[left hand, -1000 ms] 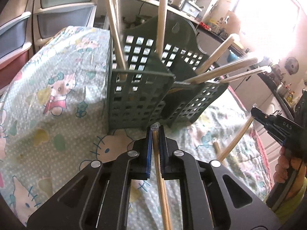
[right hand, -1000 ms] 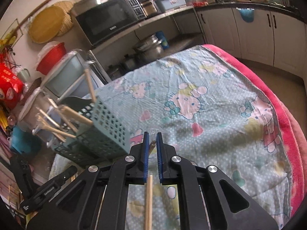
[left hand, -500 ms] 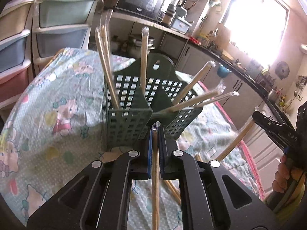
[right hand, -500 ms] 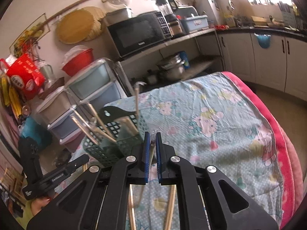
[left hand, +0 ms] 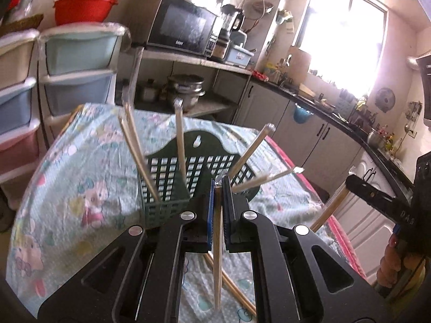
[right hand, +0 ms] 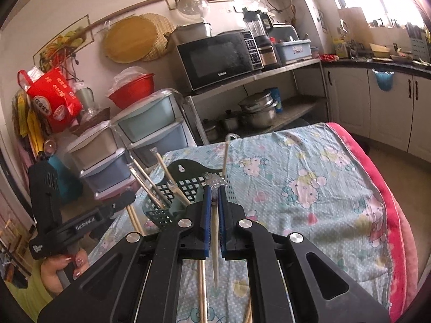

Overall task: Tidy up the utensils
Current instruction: 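Lift the chopstick with the right gripper toward the caddy, then raise the chopstick upright above the green caddy with the right gripper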

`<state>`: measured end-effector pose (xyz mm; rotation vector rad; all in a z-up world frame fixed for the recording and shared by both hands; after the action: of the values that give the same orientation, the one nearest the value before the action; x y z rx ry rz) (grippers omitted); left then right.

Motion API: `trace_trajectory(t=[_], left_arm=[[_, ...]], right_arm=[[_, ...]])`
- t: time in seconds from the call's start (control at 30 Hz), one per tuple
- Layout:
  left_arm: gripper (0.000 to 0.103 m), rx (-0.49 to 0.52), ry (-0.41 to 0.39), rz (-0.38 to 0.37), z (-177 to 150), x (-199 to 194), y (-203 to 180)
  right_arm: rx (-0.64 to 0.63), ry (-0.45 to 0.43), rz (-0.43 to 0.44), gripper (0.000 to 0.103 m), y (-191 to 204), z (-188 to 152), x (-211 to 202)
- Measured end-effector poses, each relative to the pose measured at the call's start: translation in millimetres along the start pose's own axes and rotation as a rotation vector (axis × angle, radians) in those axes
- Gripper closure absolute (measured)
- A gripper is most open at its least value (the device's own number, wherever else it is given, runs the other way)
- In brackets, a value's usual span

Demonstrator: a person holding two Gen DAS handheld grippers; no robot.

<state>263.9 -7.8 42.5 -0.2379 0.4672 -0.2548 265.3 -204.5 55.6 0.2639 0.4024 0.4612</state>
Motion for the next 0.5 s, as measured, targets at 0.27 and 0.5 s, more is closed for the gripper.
trace_trajectory(t=[0.27, 0.5], left_arm=[[0.1, 0.042, -0.064, -0.021, 33.1, -10.8, -14.9], [0.1, 0.072, -0.12, -0.038, 61.7, -21.9, -27.4]], right_arm=[[-0.059, -0.036, 0.031, 0.098, 26.1, 18.6, -6.7], [-0.11, -0.074, 0.062, 0.098, 51.5, 39.7, -9.3]])
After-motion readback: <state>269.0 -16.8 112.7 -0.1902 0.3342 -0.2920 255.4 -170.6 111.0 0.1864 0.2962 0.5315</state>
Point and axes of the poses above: each gripper's, at about its wrist camera, not at the fingertips, and x roughly the way its jaws point, y to its left, z to its top, the point moved 10 cm from there along x, roughly the way its jaws point, and after that the axes turned 5 degrees about -y, right-handed, at the moved point
